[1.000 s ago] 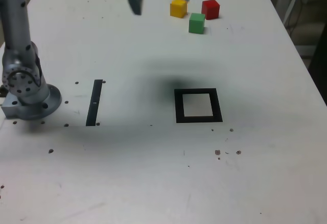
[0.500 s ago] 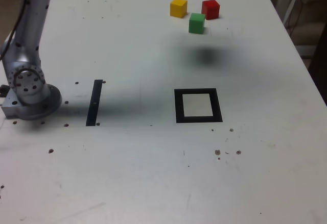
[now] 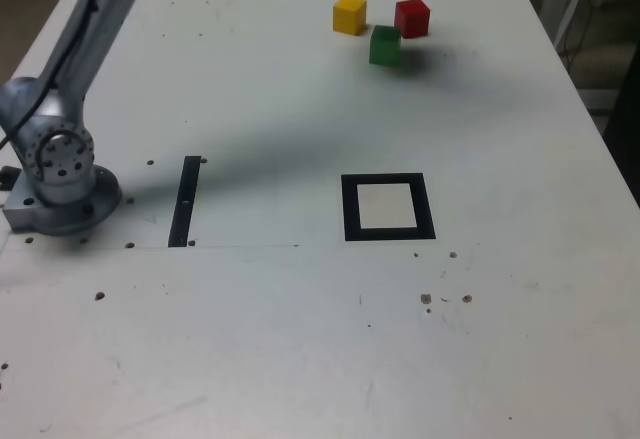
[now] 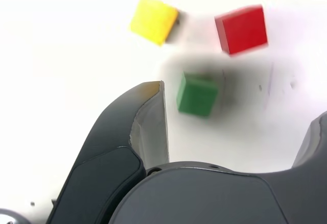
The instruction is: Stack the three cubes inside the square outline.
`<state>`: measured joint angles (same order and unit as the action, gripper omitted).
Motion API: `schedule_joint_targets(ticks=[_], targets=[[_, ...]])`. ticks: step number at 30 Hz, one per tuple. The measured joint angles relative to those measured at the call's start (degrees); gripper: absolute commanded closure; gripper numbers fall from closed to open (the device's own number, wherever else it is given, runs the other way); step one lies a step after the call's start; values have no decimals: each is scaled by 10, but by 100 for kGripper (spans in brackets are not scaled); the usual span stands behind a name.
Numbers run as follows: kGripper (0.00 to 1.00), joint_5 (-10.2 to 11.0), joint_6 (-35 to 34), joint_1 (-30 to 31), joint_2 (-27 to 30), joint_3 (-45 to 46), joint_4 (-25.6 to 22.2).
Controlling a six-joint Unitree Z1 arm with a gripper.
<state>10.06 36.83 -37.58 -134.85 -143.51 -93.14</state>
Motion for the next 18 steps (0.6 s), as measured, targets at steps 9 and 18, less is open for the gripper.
schedule_joint_targets(ticks=[9, 18], targets=[[3, 12, 3, -1, -48, -30, 1], [5, 36, 3, -1, -90, -58, 8]])
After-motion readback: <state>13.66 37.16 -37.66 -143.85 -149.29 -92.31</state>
